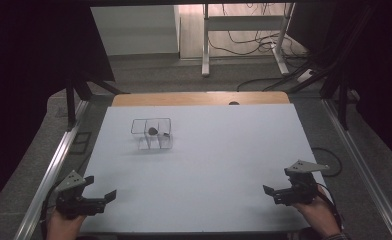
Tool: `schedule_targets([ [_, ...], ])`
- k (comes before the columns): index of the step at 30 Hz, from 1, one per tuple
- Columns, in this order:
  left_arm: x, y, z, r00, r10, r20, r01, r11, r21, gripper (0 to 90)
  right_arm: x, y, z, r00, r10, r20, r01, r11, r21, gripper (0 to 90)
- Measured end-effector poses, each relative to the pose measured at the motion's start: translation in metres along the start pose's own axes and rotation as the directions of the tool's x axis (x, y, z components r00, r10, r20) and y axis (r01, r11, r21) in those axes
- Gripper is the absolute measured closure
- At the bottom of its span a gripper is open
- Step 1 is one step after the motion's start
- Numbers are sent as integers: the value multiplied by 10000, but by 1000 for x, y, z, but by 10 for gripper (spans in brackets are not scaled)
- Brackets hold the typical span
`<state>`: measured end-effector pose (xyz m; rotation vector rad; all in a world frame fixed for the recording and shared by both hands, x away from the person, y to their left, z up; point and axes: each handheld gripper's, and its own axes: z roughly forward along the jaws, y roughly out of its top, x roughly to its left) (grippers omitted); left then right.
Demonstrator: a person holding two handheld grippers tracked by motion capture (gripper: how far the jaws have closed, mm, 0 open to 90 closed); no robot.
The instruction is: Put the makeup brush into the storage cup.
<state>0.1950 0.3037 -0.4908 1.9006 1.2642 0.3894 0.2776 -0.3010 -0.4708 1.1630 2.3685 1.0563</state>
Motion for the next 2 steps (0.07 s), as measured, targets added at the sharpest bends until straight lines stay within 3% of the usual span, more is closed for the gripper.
schedule_targets([
  [2, 0, 0, 0, 10000, -17, -5, 17, 10000, -8, 2, -1, -1, 0, 10000, 48, -8, -48, 10000, 22, 0],
])
